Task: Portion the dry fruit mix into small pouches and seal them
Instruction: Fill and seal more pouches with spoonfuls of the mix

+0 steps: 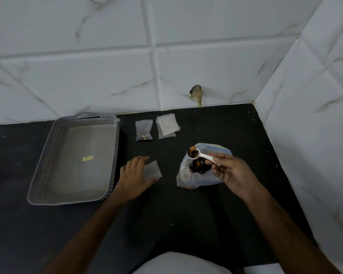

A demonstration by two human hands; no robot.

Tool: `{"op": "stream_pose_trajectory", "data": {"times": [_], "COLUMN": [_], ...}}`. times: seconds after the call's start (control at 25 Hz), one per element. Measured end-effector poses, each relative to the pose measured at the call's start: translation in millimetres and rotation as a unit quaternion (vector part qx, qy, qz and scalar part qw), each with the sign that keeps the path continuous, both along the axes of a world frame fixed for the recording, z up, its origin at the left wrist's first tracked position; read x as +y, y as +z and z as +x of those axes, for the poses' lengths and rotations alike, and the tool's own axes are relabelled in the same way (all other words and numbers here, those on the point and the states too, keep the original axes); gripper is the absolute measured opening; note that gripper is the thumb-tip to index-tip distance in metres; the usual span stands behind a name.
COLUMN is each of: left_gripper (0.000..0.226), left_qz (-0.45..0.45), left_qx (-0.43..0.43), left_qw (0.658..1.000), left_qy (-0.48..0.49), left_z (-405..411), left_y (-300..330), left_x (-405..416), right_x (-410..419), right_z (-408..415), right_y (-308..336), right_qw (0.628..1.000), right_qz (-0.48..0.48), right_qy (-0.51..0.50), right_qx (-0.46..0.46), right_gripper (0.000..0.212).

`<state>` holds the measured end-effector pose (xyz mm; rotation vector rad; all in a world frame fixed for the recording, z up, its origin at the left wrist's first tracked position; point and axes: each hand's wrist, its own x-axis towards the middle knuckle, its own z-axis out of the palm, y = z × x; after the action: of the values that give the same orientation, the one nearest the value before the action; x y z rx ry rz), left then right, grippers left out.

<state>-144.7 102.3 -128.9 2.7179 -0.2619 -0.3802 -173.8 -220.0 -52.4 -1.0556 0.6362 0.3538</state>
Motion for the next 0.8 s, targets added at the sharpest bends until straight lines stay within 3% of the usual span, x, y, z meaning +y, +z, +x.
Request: {"op": "stream_pose_trajectory", "data": {"times": [0.08,0.2,0.52,0.64,0.72,0.8], "left_gripper": [0.094,0.098,0.063,0.055,0.050,0.048], "left_qz": [0.063,0.070,0.067,-0.068,-0.193,-0.260], "left_qx": [0.035,0.048,0.037,0.020,-0.010,-0.032], "left_qw": [0.997,0.996,0.997,0.996,0.979,0.964], "left_qy": [-0.009,0.016,0.022,0.062,0.058,0.055], "left_z": [-6.0,-8.7,11.9,5.0,-0.2,-4.7], "left_y": [-11.4,-23.4,-23.7,-17.6,-10.5,0.0], "left_x": [8.1,8.0,-1.9,-0.4,-2.3,-9.7], "right_x": [12.3,33.1,53.9,54.6,55.5,57.7], "right_z": [2.5,4.8,6.6,7.8,8.5,9.1], "right_y": [1.3,1.2,-2.2,1.6,6.1,11.9], "right_qw": [1.000,0.999,0.998,0.998,0.996,0.993], "right_qz": [0.006,0.006,-0.001,-0.011,-0.027,-0.047], "right_qy": [0.012,0.034,0.062,0.069,0.078,0.093], "right_qx": [0.004,0.013,0.007,-0.002,-0.023,-0.052], "right_gripper": [0.020,0.017,0.021,0.019,0.018,0.019]}}
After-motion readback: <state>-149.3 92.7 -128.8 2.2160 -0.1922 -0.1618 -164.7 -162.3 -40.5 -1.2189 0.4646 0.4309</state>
